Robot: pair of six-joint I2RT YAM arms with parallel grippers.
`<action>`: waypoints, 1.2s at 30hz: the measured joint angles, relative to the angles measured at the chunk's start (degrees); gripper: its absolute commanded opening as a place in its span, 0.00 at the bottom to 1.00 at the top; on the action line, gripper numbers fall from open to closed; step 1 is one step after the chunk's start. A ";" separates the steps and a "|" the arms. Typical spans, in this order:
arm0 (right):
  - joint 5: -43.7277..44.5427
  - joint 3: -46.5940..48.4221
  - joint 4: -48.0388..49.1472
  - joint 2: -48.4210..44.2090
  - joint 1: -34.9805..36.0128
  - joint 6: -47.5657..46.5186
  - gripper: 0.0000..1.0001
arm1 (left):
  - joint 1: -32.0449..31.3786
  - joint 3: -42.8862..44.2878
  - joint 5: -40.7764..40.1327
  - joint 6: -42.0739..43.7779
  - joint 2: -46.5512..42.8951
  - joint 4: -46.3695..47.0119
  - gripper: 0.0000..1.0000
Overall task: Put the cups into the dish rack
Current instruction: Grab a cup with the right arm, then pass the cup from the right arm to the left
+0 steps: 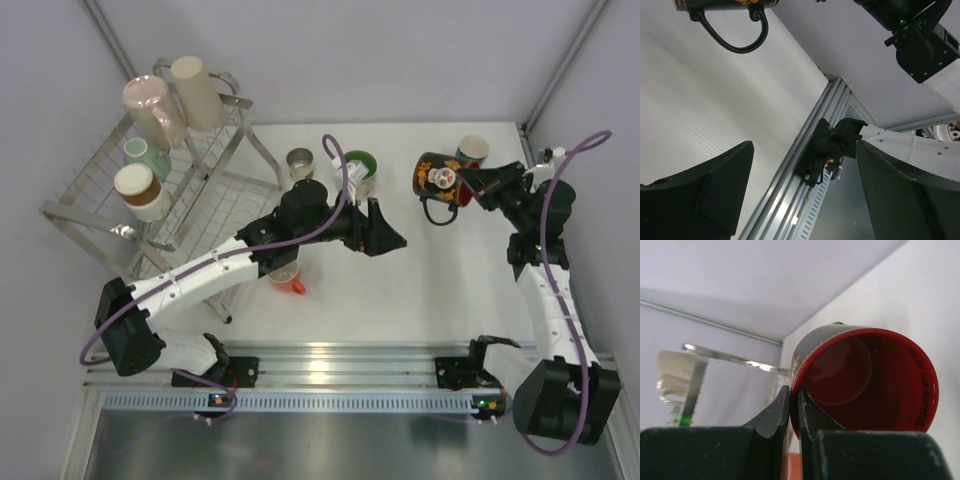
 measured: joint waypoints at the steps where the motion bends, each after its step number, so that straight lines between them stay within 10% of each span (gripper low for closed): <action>1: -0.76 0.00 1.66 -0.79 -0.28 1.99 0.00 | 0.00 0.39 0.66 -0.55 0.70 1.07 0.90; 25: -8.48 0.20 22.62 -16.09 -1.92 35.80 0.00 | 0.00 4.17 4.70 -3.82 8.15 24.26 0.96; 36: -8.55 0.17 22.93 -17.81 -1.81 38.27 0.00 | -0.02 6.36 6.80 -6.01 12.07 30.27 0.81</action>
